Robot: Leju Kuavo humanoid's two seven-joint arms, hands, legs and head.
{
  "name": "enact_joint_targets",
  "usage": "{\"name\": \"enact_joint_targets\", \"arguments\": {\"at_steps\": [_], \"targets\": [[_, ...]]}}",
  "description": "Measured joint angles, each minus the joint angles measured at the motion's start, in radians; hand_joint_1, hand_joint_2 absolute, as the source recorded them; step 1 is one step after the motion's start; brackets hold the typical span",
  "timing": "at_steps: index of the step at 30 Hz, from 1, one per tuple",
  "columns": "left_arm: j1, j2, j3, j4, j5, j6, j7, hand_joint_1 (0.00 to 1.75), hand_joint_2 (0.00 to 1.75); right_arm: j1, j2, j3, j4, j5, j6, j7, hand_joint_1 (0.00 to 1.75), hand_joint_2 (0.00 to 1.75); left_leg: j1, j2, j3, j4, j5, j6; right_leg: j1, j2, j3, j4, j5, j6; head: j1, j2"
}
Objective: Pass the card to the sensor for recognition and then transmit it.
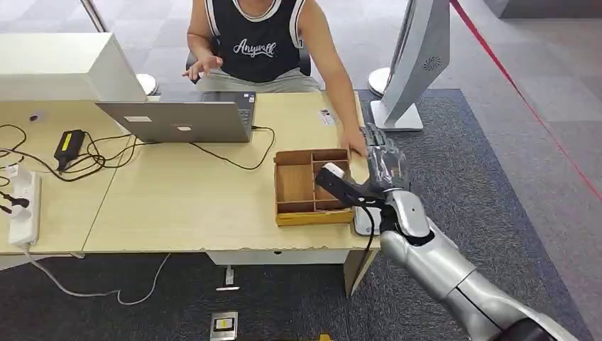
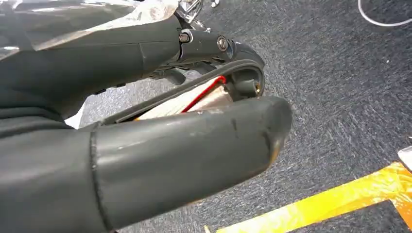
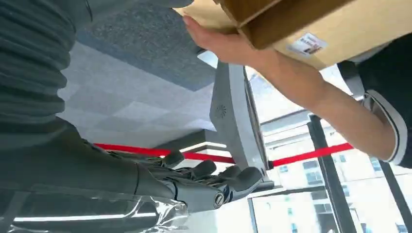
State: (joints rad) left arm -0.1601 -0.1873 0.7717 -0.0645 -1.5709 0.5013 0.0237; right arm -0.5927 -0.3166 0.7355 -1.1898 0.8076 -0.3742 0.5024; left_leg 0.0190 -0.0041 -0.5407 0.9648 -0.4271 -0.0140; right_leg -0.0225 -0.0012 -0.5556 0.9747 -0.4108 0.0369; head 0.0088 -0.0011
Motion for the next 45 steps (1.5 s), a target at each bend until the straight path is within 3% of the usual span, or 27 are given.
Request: {"name": "enact_joint_targets", "arguments": {"at_steps": [7,11,17,21,30,45], "targets": [[0.001,0.0,-0.004,-0.001,0.0,-0.002,-0.001,0.0,0.0,0.001,-0.014,-0.008,-0.06,-0.048,0.003,-0.027,0.0,1.75,0.0,0.0,0.0,0.0,0.0,0.0,0.0,0.0,0.0,0.0,0.0,0.0,0.0,0.0],[0.001,0.0,-0.003,-0.003,0.0,-0.002,-0.005,0.0,0.0,0.012,-0.013,0.002,-0.095,-0.143,0.107,-0.111,0.0,1.75,0.0,0.0,0.0,0.0,0.0,0.0,0.0,0.0,0.0,0.0,0.0,0.0,0.0,0.0],[0.002,0.0,-0.003,-0.006,0.0,-0.002,-0.007,0.0,0.0,0.024,-0.009,0.025,-0.131,-0.168,0.144,-0.129,0.0,1.75,0.0,0.0,0.0,0.0,0.0,0.0,0.0,0.0,0.0,0.0,0.0,0.0,0.0,0.0],[0.003,0.0,-0.003,-0.006,0.0,0.0,-0.007,0.0,0.0,0.035,-0.003,0.044,-0.143,-0.188,0.216,-0.145,0.0,1.75,0.0,0.0,0.0,0.0,0.0,0.0,0.0,0.0,0.0,0.0,0.0,0.0,0.0,0.0],[0.003,0.0,-0.003,-0.006,0.0,0.005,-0.001,0.0,0.0,0.072,0.018,0.104,-0.13,-0.108,0.278,-0.068,0.0,1.75,0.0,0.0,-0.001,0.0,0.0,0.0,0.0,0.0,0.0,0.0,0.0,0.0,0.0,0.0],[0.002,0.0,-0.003,-0.006,0.0,0.0,0.018,0.0,0.0,0.061,0.065,0.156,0.012,0.014,0.245,0.005,0.0,1.75,0.0,0.0,-0.001,0.0,0.0,0.0,0.0,0.0,0.0,0.0,0.0,0.0,0.0,0.0]]}}
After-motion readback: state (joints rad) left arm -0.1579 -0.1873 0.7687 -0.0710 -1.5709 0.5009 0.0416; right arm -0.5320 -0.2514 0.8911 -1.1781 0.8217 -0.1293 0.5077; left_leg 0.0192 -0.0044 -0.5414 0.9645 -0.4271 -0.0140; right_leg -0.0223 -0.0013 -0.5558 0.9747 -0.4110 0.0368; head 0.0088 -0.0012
